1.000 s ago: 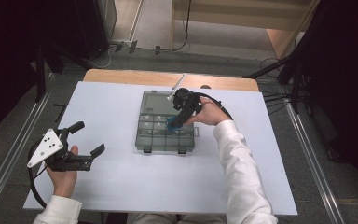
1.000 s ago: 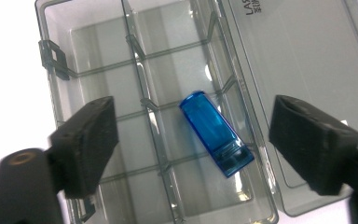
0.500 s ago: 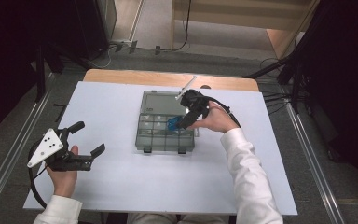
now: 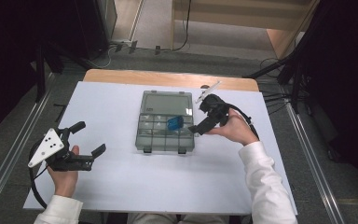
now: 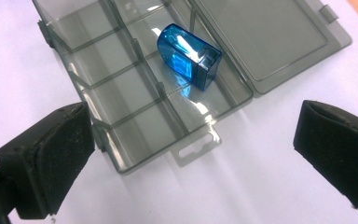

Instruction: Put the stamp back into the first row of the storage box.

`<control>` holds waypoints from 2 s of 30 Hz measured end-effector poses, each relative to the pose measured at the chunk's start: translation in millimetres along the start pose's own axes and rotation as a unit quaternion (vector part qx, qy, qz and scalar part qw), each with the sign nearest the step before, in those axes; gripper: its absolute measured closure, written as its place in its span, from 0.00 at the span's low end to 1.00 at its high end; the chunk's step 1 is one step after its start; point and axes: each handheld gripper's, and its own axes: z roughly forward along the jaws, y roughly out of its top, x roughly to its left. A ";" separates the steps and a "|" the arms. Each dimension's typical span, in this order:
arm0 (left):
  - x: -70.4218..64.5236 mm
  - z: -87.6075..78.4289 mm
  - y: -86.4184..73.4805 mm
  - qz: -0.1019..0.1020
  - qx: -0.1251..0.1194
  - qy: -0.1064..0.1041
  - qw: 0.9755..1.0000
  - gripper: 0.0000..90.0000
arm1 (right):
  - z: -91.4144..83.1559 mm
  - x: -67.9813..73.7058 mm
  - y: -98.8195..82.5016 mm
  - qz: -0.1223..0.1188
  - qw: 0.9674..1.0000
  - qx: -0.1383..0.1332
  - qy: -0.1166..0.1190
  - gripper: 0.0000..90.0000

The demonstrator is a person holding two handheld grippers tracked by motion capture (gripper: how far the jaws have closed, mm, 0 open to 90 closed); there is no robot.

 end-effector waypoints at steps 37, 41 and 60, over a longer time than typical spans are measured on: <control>0.2 1.9 -0.7 -0.002 0.003 -0.003 1.000 0.00 | -45.2 14.5 -121.1 0.070 0.996 -0.047 -0.020 0.00; -0.2 2.3 -0.8 -0.001 0.004 -0.004 1.000 0.00 | -38.5 18.8 -134.2 0.079 0.996 -0.043 -0.020 0.00; -0.1 2.0 -1.0 0.001 0.009 -0.002 1.000 0.00 | -38.7 38.9 -195.2 0.141 0.961 -0.209 -0.117 0.00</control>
